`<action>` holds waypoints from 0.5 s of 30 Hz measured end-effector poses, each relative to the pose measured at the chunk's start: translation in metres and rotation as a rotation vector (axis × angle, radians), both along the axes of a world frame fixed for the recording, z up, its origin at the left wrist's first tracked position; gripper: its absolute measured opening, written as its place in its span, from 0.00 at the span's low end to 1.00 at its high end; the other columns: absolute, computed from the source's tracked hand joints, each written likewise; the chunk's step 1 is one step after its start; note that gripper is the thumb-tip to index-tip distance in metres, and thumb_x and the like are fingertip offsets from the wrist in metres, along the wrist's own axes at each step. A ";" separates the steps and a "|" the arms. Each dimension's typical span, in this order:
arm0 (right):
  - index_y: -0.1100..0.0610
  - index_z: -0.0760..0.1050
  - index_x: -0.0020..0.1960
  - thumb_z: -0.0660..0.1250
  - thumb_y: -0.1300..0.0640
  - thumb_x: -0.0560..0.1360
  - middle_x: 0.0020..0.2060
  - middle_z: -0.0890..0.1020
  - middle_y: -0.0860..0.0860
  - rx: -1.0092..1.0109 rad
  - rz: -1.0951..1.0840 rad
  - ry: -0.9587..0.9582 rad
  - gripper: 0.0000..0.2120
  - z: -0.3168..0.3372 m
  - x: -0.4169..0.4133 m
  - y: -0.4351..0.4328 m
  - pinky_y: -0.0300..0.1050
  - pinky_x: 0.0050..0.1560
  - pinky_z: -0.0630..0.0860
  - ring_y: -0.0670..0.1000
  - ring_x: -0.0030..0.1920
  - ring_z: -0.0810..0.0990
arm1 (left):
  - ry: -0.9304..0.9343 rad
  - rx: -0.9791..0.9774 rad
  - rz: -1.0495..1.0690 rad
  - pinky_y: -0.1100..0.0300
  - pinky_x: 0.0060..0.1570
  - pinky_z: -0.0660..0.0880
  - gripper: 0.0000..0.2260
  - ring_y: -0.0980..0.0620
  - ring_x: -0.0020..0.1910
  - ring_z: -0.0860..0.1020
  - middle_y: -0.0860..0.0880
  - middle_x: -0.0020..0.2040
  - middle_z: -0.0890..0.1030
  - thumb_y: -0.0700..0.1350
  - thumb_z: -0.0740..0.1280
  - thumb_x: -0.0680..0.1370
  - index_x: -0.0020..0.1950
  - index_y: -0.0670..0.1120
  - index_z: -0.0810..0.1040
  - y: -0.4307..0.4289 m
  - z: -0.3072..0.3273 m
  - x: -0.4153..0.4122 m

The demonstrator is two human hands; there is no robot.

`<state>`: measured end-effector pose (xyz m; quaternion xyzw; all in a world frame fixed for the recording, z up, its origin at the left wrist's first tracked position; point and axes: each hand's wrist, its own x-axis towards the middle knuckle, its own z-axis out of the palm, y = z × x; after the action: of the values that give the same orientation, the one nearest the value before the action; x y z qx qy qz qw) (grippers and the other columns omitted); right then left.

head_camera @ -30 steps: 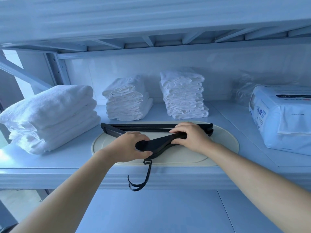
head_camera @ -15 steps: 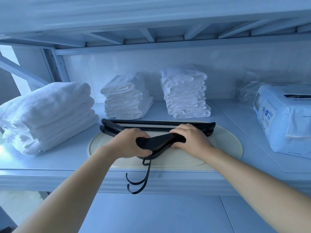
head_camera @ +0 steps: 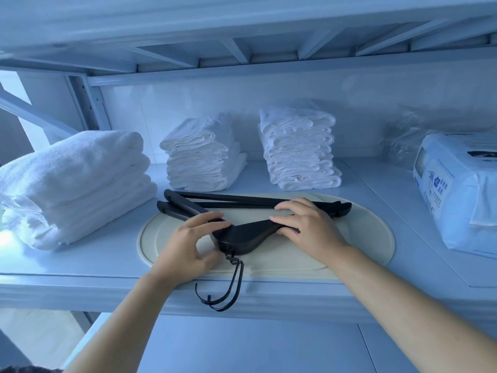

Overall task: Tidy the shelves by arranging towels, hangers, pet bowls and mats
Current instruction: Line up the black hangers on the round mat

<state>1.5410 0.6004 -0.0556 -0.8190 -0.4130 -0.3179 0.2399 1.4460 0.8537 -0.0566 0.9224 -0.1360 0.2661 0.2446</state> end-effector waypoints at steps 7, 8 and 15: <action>0.54 0.83 0.49 0.77 0.65 0.64 0.36 0.75 0.52 0.055 -0.077 0.009 0.14 0.000 -0.004 0.007 0.45 0.31 0.75 0.52 0.36 0.74 | -0.051 0.087 0.071 0.80 0.52 0.62 0.24 0.62 0.55 0.73 0.61 0.57 0.75 0.43 0.73 0.65 0.58 0.58 0.79 -0.004 -0.003 0.000; 0.54 0.83 0.49 0.77 0.65 0.64 0.34 0.75 0.52 0.064 -0.075 0.017 0.15 0.000 -0.004 0.007 0.44 0.31 0.76 0.53 0.34 0.75 | -0.068 0.089 0.080 0.80 0.50 0.63 0.23 0.62 0.54 0.73 0.61 0.56 0.76 0.42 0.73 0.65 0.58 0.58 0.79 -0.004 -0.004 0.000; 0.57 0.83 0.50 0.76 0.65 0.66 0.35 0.78 0.52 0.082 -0.039 0.035 0.13 -0.001 -0.002 0.009 0.44 0.34 0.77 0.54 0.35 0.78 | -0.100 0.079 0.087 0.70 0.51 0.67 0.22 0.57 0.55 0.75 0.59 0.56 0.77 0.38 0.71 0.67 0.58 0.57 0.79 -0.003 -0.005 0.005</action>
<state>1.5385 0.6093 -0.0565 -0.8217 -0.3795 -0.3249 0.2742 1.4513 0.8509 -0.0612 0.9220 -0.1183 0.3164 0.1893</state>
